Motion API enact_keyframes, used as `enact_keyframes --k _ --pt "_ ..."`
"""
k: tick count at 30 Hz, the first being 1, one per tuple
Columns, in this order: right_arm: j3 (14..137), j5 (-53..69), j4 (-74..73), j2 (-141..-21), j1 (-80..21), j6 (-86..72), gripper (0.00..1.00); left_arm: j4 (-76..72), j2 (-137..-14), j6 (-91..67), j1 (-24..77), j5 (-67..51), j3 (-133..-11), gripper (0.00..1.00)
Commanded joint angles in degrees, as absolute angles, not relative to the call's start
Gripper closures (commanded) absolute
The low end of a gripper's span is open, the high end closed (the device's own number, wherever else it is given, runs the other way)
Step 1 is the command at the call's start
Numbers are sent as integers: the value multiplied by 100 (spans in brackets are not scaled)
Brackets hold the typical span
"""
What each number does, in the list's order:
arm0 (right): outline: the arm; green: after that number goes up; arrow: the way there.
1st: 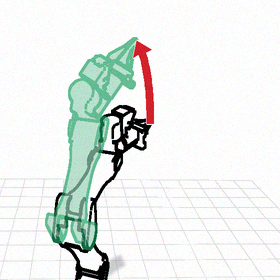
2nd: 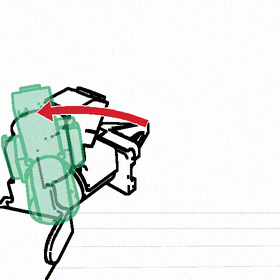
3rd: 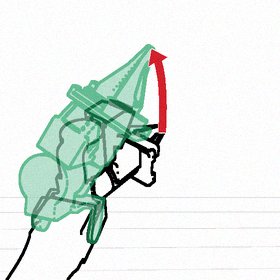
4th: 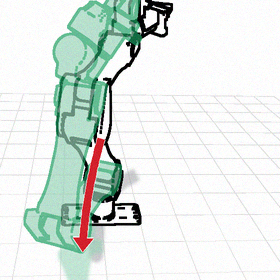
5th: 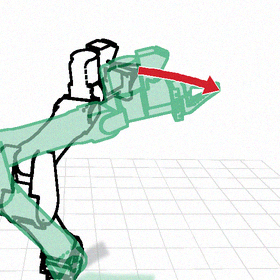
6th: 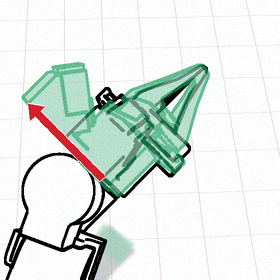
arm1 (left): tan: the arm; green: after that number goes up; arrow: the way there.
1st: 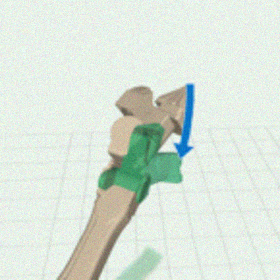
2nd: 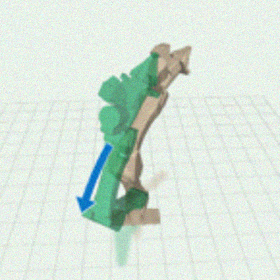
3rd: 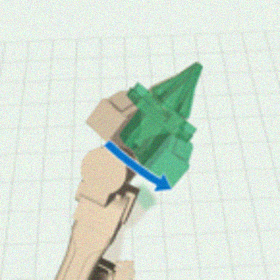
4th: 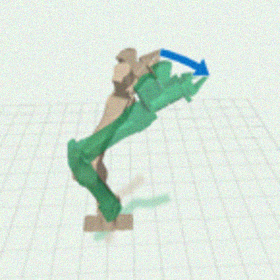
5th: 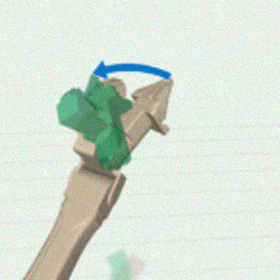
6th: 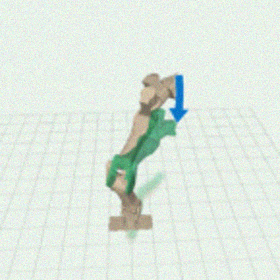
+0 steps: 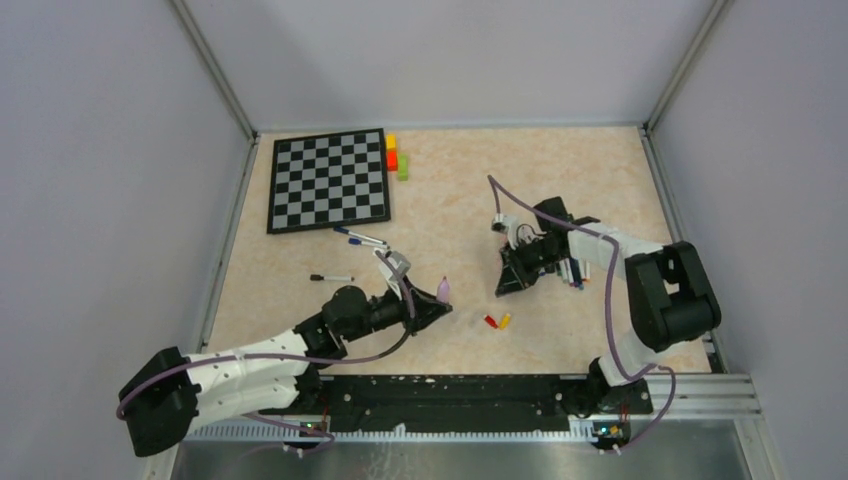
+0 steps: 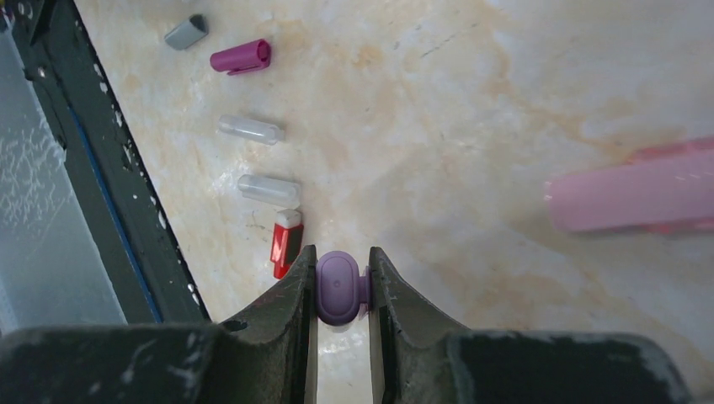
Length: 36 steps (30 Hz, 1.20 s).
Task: Open the pen caps
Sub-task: Place the pen cap at the center of the board.
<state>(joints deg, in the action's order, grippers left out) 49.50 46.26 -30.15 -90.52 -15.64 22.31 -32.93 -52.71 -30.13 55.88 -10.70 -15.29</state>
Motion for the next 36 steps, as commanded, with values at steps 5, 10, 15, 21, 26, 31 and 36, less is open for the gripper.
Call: enact_keyframes --k 5,10,15,21,26,31,36 --pt "5228 4197 -3091 -9594 -2301 2397 87 -3504 -4731 -3050 5562 -594 -1320 100" --pt "5352 4226 -3163 -9787 -2504 2358 77 -3621 -4854 -3088 5561 -618 -1348 100" --pt "5444 4340 -3229 -9752 -2531 2321 72 -3712 -5093 -3141 5563 -747 -1443 100" --pt "5749 4182 -2828 -9860 -2581 1985 76 -3854 -5258 -3164 5563 -769 -1485 100" --pt "7224 4243 -3322 -11007 -2904 1803 74 -3328 -5058 -3109 5563 -736 -1673 100" --pt "7545 4078 -3322 -11445 -3343 1549 67 -2985 -4412 -3132 5563 -438 -1466 100" --pt "7756 3851 -2799 -11619 -3410 823 65 -3011 -4094 -3113 5563 -163 -1286 100"
